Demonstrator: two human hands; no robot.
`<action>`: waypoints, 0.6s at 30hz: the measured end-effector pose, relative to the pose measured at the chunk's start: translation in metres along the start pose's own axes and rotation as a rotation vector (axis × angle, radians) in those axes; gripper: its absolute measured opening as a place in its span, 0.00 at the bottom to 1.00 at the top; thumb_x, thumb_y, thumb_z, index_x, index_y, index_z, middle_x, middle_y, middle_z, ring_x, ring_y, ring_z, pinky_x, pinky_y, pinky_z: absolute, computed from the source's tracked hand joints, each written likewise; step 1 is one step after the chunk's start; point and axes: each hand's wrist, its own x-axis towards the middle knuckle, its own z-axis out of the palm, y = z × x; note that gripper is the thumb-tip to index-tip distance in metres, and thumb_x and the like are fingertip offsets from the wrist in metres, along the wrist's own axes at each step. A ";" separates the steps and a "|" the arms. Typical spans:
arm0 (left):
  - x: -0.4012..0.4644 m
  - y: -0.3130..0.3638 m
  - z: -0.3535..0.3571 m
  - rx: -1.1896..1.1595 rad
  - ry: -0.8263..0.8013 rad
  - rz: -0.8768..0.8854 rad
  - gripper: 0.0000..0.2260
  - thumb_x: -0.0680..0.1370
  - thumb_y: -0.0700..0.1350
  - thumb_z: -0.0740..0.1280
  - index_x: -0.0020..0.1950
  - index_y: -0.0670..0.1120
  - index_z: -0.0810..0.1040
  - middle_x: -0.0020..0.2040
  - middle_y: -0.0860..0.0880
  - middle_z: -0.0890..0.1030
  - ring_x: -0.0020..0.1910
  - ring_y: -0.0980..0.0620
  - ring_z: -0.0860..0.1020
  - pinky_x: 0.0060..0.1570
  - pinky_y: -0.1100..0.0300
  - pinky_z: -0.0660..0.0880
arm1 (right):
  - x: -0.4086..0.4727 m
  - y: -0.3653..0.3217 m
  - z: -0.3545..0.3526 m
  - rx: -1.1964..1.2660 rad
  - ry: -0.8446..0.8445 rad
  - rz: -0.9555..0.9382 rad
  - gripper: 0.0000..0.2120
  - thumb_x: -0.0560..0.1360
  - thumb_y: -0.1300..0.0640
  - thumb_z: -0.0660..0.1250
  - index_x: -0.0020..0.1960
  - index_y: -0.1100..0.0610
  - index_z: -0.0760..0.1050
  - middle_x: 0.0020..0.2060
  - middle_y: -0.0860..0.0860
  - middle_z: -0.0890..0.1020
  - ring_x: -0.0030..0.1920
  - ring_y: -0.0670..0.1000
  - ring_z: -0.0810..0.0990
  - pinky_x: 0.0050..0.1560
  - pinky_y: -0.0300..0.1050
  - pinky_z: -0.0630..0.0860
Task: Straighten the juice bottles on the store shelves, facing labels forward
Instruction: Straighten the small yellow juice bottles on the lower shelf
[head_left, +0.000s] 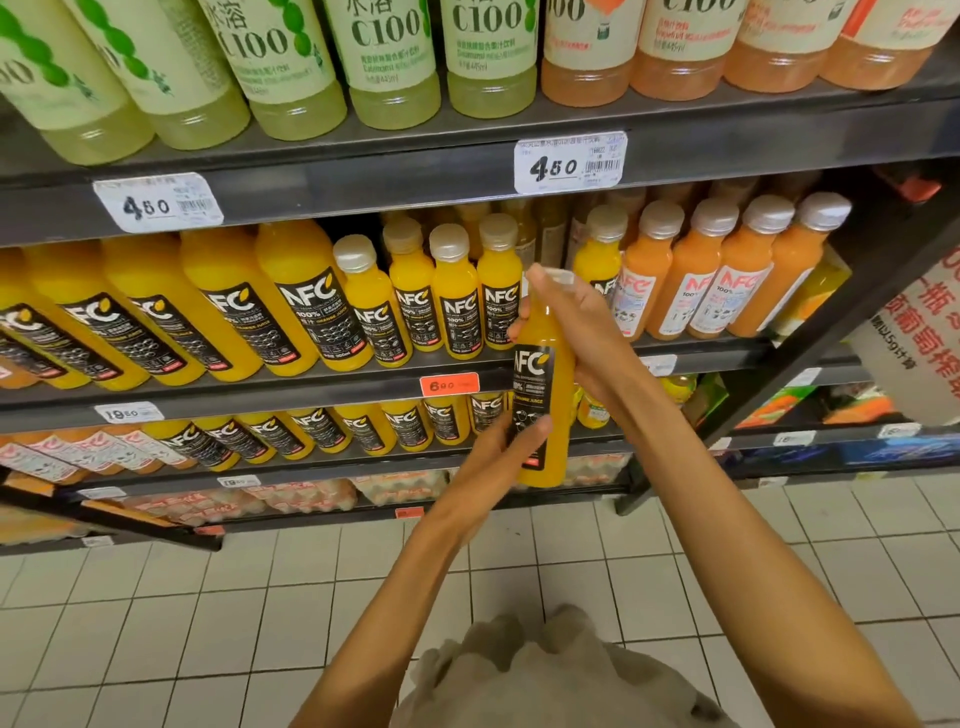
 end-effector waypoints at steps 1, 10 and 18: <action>-0.001 0.002 0.003 -0.007 0.036 -0.005 0.32 0.69 0.67 0.65 0.70 0.54 0.69 0.65 0.51 0.77 0.65 0.50 0.74 0.67 0.42 0.67 | -0.001 0.001 0.002 -0.013 0.012 0.000 0.14 0.78 0.49 0.64 0.58 0.57 0.71 0.34 0.48 0.82 0.35 0.49 0.83 0.35 0.40 0.78; -0.008 0.002 0.000 -0.359 -0.195 -0.075 0.33 0.72 0.70 0.54 0.60 0.43 0.75 0.43 0.43 0.82 0.38 0.48 0.81 0.38 0.53 0.79 | -0.009 -0.001 -0.002 0.345 -0.177 0.215 0.19 0.79 0.42 0.57 0.57 0.57 0.71 0.38 0.54 0.82 0.41 0.53 0.83 0.44 0.49 0.80; -0.005 0.013 0.020 -0.037 0.175 -0.043 0.23 0.76 0.63 0.52 0.64 0.53 0.74 0.62 0.44 0.79 0.57 0.47 0.79 0.61 0.47 0.74 | -0.012 -0.008 -0.006 -0.025 -0.039 0.126 0.23 0.78 0.42 0.61 0.63 0.58 0.69 0.40 0.52 0.82 0.44 0.52 0.84 0.40 0.46 0.79</action>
